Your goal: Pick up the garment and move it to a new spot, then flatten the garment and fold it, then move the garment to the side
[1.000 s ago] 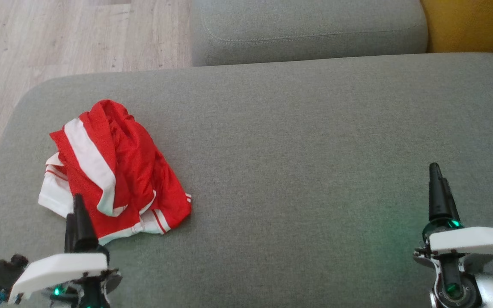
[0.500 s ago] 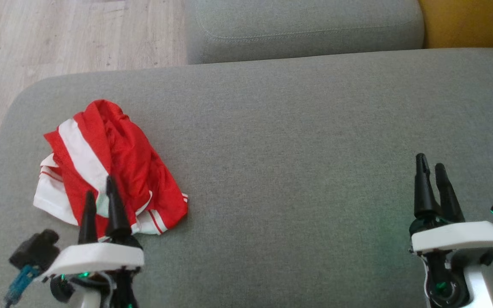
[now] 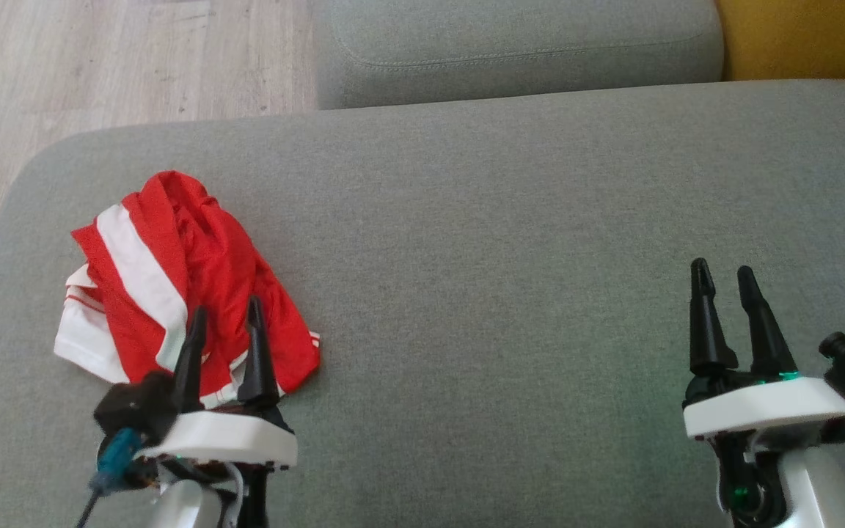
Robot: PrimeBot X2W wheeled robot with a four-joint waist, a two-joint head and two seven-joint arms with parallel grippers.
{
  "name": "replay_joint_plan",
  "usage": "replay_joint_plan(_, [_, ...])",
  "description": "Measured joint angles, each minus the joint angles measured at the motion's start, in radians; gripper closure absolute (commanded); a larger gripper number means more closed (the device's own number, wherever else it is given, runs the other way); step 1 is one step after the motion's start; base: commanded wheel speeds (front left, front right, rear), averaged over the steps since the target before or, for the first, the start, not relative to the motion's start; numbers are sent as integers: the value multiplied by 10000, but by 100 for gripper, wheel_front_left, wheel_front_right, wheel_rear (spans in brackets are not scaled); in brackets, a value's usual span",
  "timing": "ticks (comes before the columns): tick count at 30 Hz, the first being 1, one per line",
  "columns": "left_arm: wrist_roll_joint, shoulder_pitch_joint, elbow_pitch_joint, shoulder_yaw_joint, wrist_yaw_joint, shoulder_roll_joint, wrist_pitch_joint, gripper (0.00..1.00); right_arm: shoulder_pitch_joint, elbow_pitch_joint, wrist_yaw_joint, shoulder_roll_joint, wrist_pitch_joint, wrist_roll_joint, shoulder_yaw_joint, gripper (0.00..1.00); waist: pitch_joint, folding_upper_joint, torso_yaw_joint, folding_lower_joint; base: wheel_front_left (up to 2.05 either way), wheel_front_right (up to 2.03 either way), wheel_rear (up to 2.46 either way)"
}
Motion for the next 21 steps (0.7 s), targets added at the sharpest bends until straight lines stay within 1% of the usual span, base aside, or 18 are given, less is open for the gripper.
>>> replay_joint_plan(2, [305,-96,102,-253,215,127,-81,0,0,-21,0,0,-90,-274,27,0,4,0,-9,0,0,0,0])
replay_joint_plan(10, [1417,-495,301,-1290,849,583,-305,0,1,-176,0,-2,-313,-1469,144,0,-1,0,-20,0,0,0,0])
replay_joint_plan(13, [1705,-569,527,-1576,1064,679,-407,0,1,-207,0,-4,-416,-1971,251,0,-31,0,-16,0,0,0,0])
replay_joint_plan(14, [1705,-569,527,-1576,1064,679,-407,0,1,-207,0,-4,-416,-1971,251,0,-31,0,-16,0,0,0,0])
replay_joint_plan(21, [2652,-803,924,-2372,1505,924,-600,0,2,-207,0,-8,-614,-3262,385,0,-98,0,-13,0,0,0,0])
